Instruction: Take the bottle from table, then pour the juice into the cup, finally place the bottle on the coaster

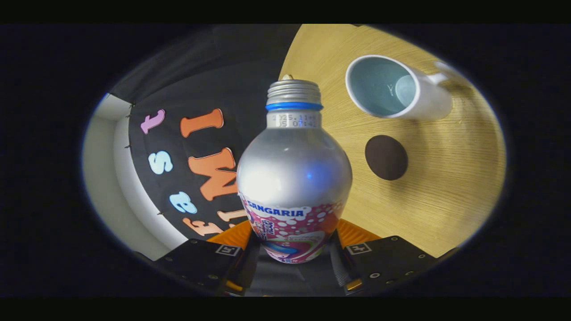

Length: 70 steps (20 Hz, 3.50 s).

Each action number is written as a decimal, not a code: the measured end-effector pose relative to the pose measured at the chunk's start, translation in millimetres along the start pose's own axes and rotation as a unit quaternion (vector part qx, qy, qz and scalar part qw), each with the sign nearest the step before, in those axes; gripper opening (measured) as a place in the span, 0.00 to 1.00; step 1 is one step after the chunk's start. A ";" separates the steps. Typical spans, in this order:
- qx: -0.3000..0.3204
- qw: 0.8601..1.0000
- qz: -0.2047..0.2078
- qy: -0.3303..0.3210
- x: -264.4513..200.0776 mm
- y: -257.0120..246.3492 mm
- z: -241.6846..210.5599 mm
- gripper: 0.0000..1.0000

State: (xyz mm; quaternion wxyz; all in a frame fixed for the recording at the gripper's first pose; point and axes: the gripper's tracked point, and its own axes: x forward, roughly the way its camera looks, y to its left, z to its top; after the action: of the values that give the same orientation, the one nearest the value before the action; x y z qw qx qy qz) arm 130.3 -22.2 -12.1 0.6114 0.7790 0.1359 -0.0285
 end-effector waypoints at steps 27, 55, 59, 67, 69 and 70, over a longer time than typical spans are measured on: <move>0.055 0.998 -0.014 0.005 -5.3 11.1 2.4 0.70; 0.107 0.993 -0.045 0.000 -10.3 12.0 13.9 0.70; 0.109 0.993 -0.054 0.001 -11.9 11.5 17.2 0.71; 0.124 0.990 -0.060 0.007 -12.8 15.3 16.2 0.71; 0.130 0.990 -0.060 0.008 -11.0 16.1 17.0 0.70; 0.134 0.989 -0.061 0.009 -10.6 16.5 16.8 0.71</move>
State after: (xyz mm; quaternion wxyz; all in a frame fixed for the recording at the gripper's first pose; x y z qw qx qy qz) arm 126.2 -43.8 1.4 0.4978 0.8442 0.1833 -0.0769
